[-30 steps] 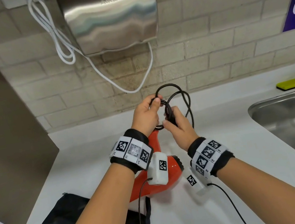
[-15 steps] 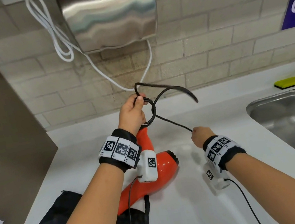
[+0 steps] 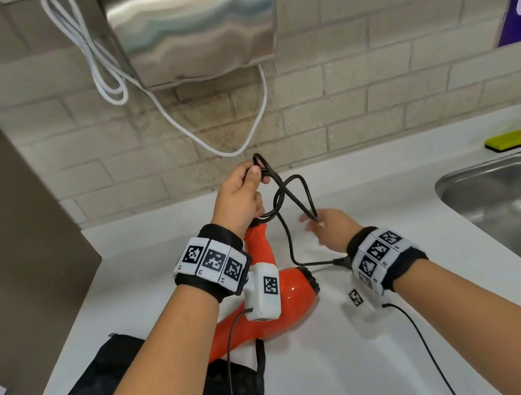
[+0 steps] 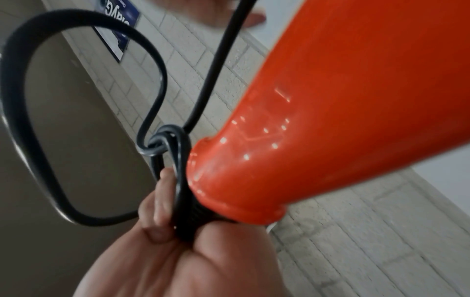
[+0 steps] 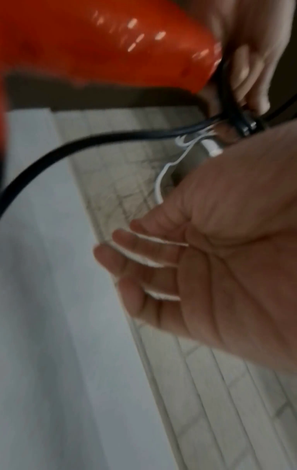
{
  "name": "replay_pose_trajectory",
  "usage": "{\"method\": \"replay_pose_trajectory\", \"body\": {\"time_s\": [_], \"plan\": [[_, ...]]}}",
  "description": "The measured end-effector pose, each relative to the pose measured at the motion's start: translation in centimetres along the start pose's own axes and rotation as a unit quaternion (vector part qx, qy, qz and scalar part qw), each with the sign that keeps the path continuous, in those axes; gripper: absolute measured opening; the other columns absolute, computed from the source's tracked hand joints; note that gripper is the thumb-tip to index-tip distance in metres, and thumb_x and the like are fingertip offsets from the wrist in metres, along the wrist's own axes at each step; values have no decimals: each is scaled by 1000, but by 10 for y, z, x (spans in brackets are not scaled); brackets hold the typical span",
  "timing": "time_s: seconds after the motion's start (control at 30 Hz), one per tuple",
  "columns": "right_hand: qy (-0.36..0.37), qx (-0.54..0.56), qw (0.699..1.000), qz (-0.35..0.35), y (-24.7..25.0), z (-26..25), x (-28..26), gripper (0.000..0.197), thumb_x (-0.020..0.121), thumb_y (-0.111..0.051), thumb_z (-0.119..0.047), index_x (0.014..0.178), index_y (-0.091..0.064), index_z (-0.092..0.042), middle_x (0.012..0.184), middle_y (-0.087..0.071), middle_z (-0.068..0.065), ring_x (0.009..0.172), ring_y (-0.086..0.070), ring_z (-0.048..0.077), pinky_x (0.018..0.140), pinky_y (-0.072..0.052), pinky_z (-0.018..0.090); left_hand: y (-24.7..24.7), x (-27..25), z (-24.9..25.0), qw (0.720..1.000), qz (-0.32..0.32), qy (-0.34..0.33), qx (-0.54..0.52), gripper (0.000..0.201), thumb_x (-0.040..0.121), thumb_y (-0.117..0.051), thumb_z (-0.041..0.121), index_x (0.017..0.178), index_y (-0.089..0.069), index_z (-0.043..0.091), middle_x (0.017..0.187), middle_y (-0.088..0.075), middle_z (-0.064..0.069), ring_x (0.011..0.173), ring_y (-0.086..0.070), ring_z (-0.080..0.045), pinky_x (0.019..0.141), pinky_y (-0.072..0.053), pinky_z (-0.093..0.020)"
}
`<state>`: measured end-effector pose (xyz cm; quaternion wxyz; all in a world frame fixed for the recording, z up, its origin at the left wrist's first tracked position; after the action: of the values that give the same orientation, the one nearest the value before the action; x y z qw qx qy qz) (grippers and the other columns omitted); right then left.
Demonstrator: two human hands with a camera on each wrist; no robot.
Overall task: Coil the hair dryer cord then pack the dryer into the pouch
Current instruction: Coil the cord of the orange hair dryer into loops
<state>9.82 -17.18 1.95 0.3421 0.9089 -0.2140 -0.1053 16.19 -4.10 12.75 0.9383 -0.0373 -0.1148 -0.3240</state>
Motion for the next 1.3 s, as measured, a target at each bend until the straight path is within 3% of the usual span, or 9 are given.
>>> {"method": "replay_pose_trajectory", "body": {"time_s": [0.1,0.33,0.57,0.73,0.9,1.0,1.07,1.13,1.3], "plan": [[84,155,978,-108,-16,-53,-13,35,93,-35,1,124,-47,-11,111,-60,1,49,-58,0,43,-40,16,-5,0,-1,1000,-8,1,-5,23,99,-33,13,88,-53,18,75,-51,3,30,-25,0,35,-20,-14],[121,258,954,-89,-12,-62,-13,25,93,-43,-3,75,-54,-16,68,-55,2,42,-52,3,40,-40,14,1,-4,2,1000,-4,1,-5,23,99,-33,11,87,-52,17,77,-50,1,30,-26,0,33,-22,-13],[-25,92,986,138,28,3,3,23,89,-43,-4,80,-63,-10,80,-61,13,61,-51,21,67,-49,29,6,-4,-1,1000,14,21,-9,30,99,-30,10,82,-54,18,72,-48,0,29,-26,-2,33,-23,-13],[-161,-38,983,80,18,64,2,29,89,-45,-8,111,-61,2,112,-63,20,86,-52,23,84,-48,33,5,-7,0,999,16,20,-45,28,99,-32,14,81,-53,17,70,-46,1,30,-24,0,34,-20,-14],[-257,-220,940,-43,2,89,-25,29,92,-48,-23,74,-52,-1,64,-41,1,75,-49,16,62,-42,21,12,-8,-2,998,27,13,-48,29,100,-32,17,79,-52,15,74,-47,0,31,-24,-1,34,-23,-13],[-217,-279,934,-55,5,75,-23,34,93,-43,-18,60,-39,-8,76,-53,2,73,-49,17,65,-42,22,11,-8,0,1000,13,8,-25,26,99,-33,19,83,-53,16,75,-48,1,31,-25,-1,35,-24,-13],[-166,-234,958,-5,12,50,-18,11,87,-45,-6,84,-55,-5,103,-59,10,87,-55,23,78,-47,26,6,-8,1,1000,2,8,-11,25,99,-34,19,86,-55,18,75,-48,2,32,-25,-1,35,-23,-14],[-70,-81,993,48,17,19,-14,42,80,-45,3,119,-53,-13,123,-55,10,103,-56,24,81,-47,24,1,-8,1,1000,-10,6,-4,25,99,-34,18,88,-56,20,75,-48,2,32,-25,-1,36,-23,-14],[123,204,963,-125,-6,-71,-28,48,86,-38,14,125,-47,-14,108,-59,-4,79,-58,-4,63,-43,7,-9,-6,5,999,-33,-15,9,22,99,-34,13,103,-56,16,74,-48,3,31,-26,-1,35,-22,-15]]}}
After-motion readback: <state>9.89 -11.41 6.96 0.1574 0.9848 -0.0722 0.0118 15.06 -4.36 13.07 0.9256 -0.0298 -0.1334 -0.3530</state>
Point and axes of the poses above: each hand's wrist, its own x-axis towards the middle knuckle, its own y-axis out of the back of the hand, z = x × y, the point moved 9 cm from there along x, towards the middle knuckle
